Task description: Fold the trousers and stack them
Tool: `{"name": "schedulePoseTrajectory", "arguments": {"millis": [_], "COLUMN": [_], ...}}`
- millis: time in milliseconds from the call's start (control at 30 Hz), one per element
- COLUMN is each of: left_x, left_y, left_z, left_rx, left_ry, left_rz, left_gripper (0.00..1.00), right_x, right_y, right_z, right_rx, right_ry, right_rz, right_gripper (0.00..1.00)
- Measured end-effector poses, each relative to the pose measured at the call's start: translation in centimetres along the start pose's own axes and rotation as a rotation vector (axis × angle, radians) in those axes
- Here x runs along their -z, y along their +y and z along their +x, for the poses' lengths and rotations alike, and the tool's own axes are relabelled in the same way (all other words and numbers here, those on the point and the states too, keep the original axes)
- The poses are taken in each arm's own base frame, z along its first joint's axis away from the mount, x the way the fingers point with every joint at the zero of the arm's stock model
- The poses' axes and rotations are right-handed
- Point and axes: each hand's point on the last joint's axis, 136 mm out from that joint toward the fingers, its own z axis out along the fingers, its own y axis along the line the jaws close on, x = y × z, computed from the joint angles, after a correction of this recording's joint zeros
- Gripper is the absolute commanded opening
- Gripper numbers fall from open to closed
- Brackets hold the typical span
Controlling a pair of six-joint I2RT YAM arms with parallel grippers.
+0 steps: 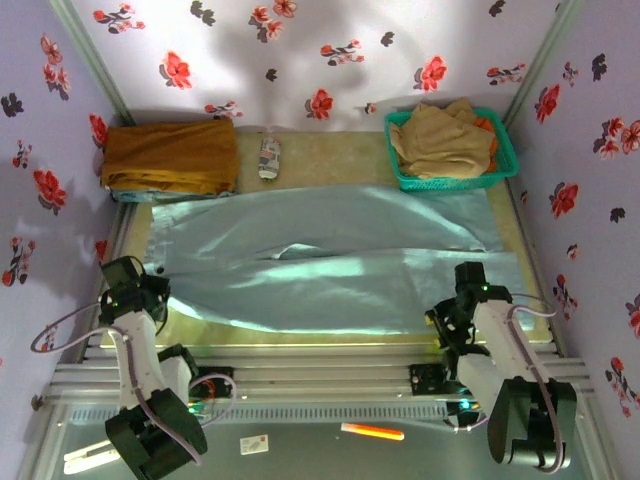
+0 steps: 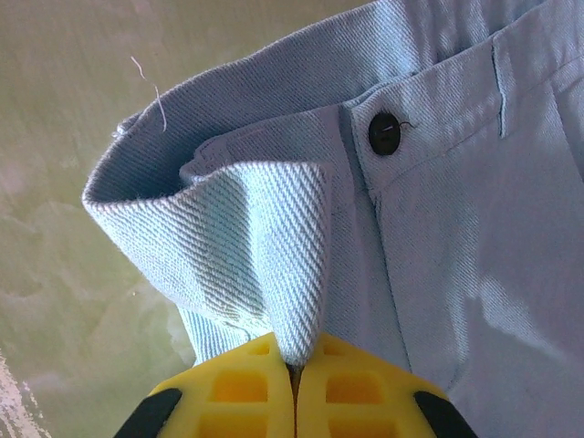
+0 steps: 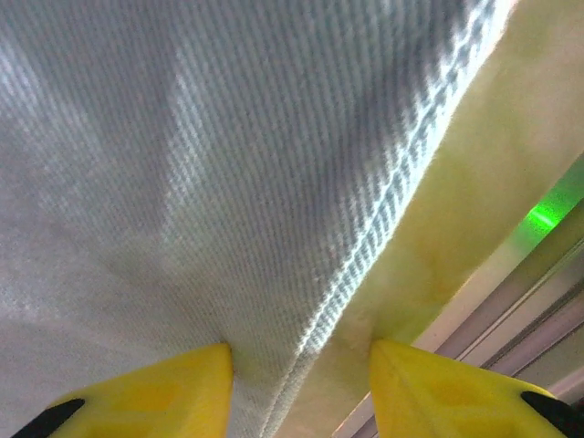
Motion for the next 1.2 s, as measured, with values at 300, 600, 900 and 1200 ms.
{"name": "schedulePoseTrajectory", "arguments": {"millis": [300,600,900,1200], "left_x": [0.3,1.8,8.5,10.5], "left_y": [-0.5,-1.8,-7.5,-14.0], "left_z": [-0.2,-0.2,-1.4,-4.1], "left_rx": [-0.002,-0.007,-0.044,-0.081], "left_ry": [-0.005,0.012,-0.02,-0.016], "left_rz": [0.013,0.054,0.246,0.362], "left_gripper": [0.0,0.0,0.0,0.0], "right_x": [-0.1,0.6,8.1,14.6], "right_y": [-0.7,0.8,6.3,14.2], "right_z": [0.0,-0.5,-1.2,-3.2], "right_rx": [-0.038,0.033,0.206,0.408], "right_ry": [0.021,-0.027,-0.2,-0.322], "right_rz": [0.094,-0.005,-0.303,-0.362], "right_gripper": [0.06,0.0,0.0,0.0]}}
